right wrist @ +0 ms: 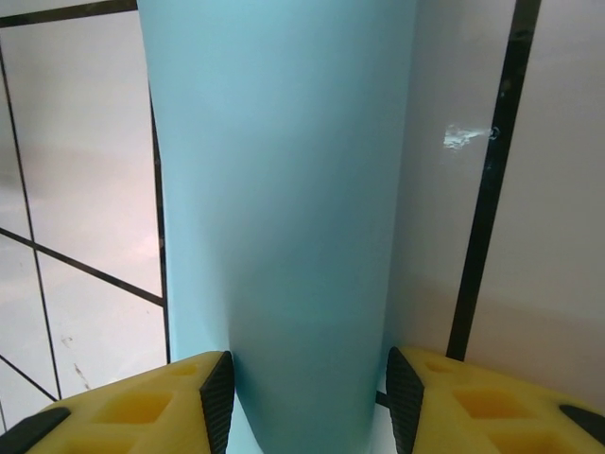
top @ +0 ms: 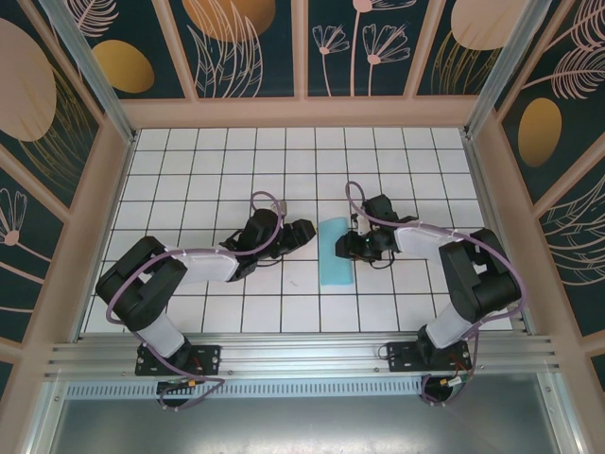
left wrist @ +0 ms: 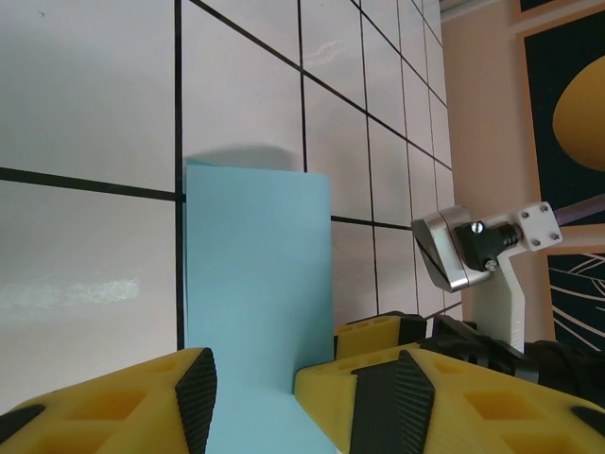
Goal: Fold a paper plane with a square sheet of paper (pick it up from the middle)
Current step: Hold the square sheet of paper at the center of the table.
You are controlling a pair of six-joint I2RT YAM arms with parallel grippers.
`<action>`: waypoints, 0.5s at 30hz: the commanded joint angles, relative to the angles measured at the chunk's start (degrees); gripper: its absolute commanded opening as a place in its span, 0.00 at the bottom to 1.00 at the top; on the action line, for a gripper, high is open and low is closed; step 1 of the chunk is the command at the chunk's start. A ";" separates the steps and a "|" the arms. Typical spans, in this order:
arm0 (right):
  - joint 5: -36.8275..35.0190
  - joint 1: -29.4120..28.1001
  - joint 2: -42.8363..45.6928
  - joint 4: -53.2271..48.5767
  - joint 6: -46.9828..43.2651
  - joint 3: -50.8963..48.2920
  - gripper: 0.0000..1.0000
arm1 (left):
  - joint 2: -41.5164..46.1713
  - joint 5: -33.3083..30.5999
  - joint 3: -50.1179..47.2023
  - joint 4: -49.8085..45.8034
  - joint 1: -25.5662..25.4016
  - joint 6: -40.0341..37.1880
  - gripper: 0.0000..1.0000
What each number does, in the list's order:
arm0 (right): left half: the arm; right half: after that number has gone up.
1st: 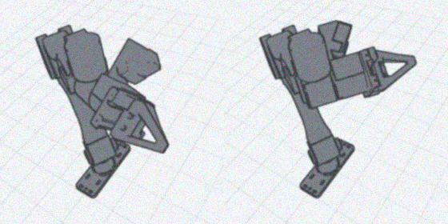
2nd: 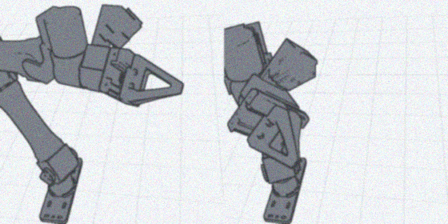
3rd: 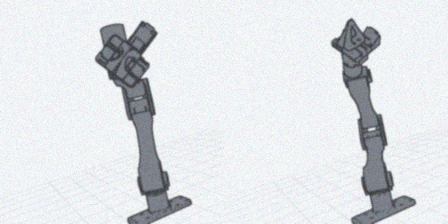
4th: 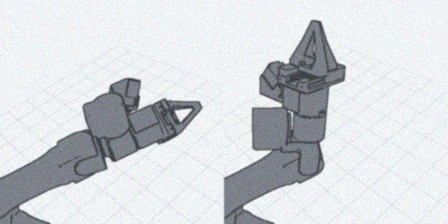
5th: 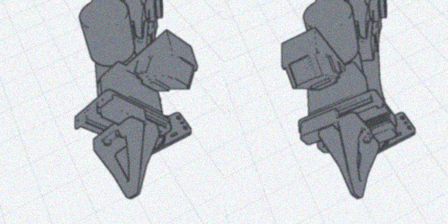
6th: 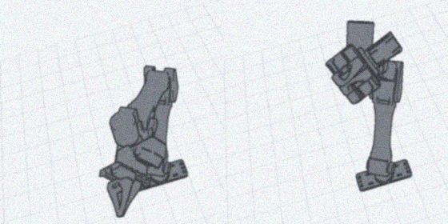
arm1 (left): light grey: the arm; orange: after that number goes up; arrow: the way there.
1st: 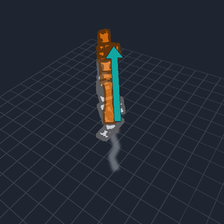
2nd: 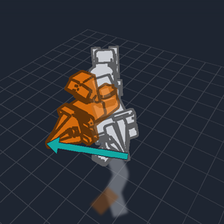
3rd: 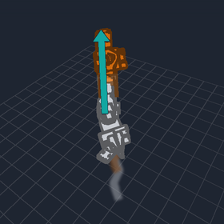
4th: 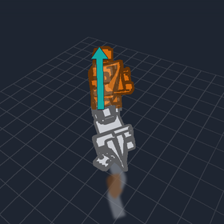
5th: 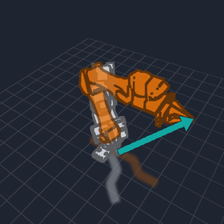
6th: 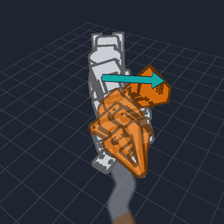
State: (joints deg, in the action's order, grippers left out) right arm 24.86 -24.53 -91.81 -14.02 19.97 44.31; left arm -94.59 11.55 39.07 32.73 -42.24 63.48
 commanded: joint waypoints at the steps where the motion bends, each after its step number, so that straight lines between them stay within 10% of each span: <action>1: -1.39 -0.52 -1.14 -2.09 -1.49 2.00 0.49 | -0.78 0.78 1.16 -0.12 -0.25 -0.81 0.56; 15: -3.01 -0.69 -2.59 -2.15 -0.28 1.98 0.48 | -1.52 1.55 1.32 0.45 -0.30 -0.73 0.56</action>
State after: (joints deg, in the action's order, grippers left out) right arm 23.86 -24.86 -92.66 -14.66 19.86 45.12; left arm -95.13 12.01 39.11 32.75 -42.24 63.48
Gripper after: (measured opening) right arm 0.485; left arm 0.556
